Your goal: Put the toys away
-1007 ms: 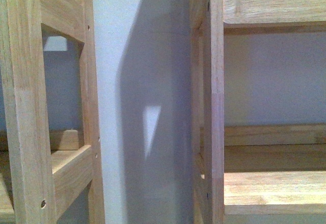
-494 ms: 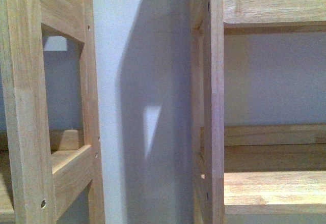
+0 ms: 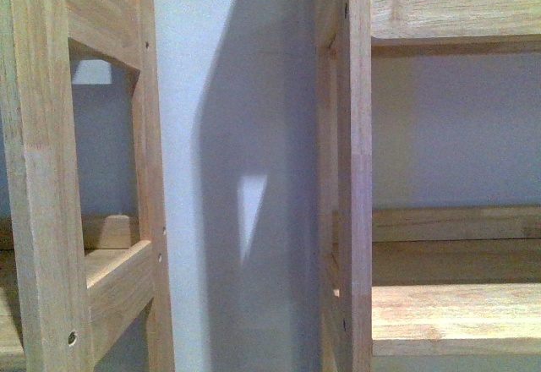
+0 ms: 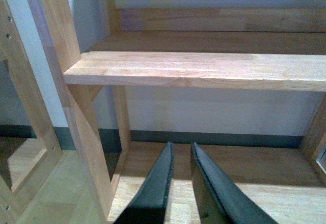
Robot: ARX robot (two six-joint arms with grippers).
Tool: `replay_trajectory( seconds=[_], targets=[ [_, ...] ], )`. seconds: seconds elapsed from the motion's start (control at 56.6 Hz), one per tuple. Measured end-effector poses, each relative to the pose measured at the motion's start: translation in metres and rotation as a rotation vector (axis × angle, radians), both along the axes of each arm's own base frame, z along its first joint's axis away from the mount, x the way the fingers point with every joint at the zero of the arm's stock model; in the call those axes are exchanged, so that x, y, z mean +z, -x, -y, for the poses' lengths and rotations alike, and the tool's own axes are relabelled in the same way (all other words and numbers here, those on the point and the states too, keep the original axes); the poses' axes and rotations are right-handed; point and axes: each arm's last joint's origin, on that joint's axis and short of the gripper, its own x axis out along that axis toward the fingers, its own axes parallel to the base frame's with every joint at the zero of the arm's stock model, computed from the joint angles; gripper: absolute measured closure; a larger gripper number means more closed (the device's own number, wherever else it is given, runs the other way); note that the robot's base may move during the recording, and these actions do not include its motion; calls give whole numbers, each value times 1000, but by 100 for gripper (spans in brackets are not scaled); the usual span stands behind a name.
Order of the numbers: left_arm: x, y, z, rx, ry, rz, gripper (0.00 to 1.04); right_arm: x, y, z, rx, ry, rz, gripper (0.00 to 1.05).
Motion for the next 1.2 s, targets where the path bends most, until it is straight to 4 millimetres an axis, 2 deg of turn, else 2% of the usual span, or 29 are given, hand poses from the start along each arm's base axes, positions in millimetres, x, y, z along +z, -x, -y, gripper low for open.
replay_trajectory(
  seconds=[0.23, 0.494, 0.53, 1.201],
  targets=[
    [0, 0, 0, 0, 0, 0, 6, 0, 0, 0, 0, 0, 0, 52],
    [0, 0, 0, 0, 0, 0, 6, 0, 0, 0, 0, 0, 0, 14],
    [0, 0, 0, 0, 0, 0, 6, 0, 0, 0, 0, 0, 0, 6],
    [0, 0, 0, 0, 0, 0, 6, 0, 0, 0, 0, 0, 0, 7]
  ],
)
